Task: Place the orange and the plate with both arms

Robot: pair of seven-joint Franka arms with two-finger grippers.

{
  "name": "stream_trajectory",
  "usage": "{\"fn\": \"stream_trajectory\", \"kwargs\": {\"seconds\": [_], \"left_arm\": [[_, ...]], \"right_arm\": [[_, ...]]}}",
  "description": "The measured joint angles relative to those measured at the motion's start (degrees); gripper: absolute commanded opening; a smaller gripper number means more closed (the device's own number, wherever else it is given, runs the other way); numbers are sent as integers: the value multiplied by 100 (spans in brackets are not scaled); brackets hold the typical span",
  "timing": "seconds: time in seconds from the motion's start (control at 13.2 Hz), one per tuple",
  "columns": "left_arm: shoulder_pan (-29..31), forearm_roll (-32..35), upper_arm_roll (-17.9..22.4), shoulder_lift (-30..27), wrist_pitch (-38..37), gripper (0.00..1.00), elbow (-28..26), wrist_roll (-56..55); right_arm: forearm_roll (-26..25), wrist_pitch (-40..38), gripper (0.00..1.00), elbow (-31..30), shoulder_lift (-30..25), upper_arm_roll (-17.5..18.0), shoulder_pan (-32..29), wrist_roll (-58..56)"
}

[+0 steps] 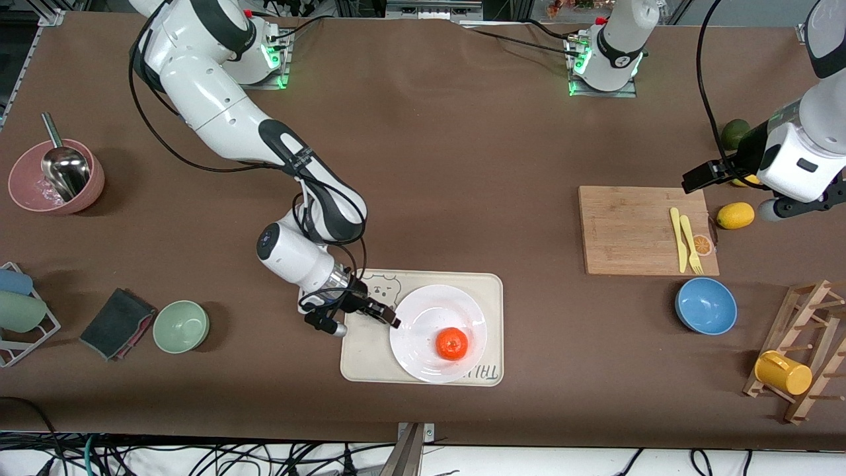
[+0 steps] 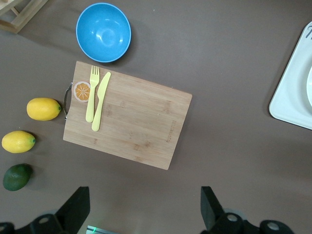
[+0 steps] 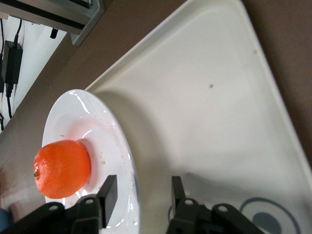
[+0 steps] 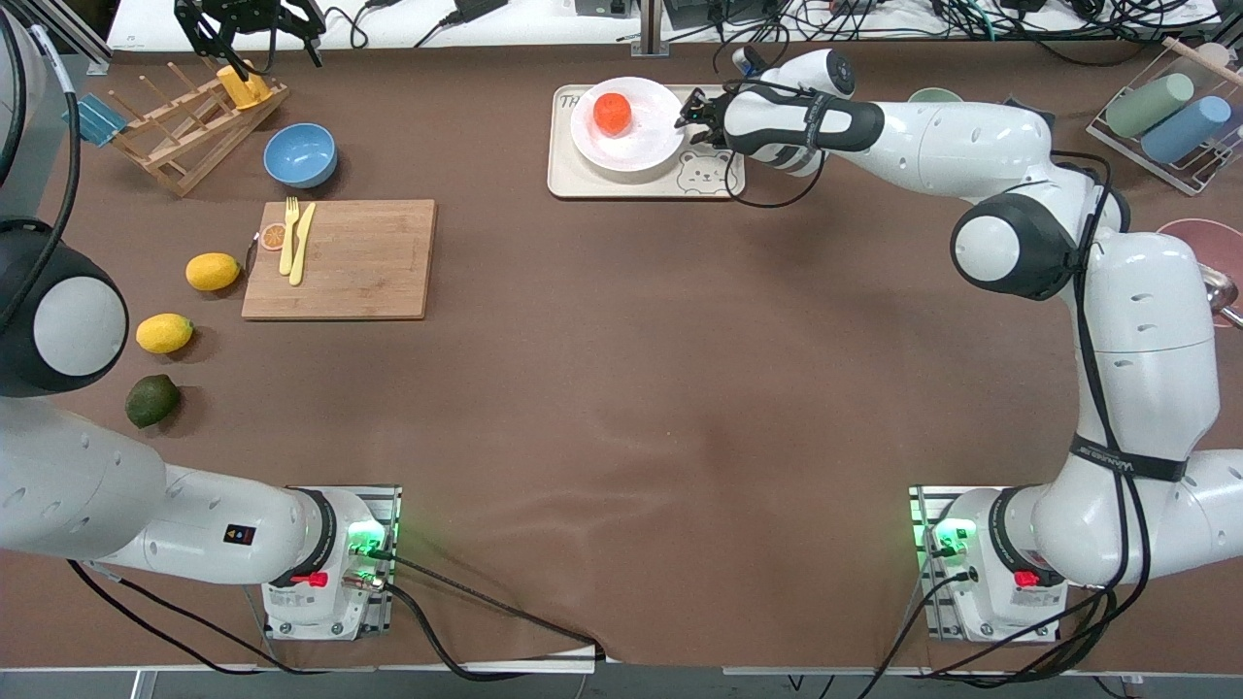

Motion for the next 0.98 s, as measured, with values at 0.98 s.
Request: {"fn": "stream_trajectory", "kwargs": {"seconds": [0.98], "left_arm": [[0, 0, 0, 0, 0, 100, 2, 0]], "right_arm": [[-2705, -6480, 100, 287, -2125, -78, -793, -31]]}}
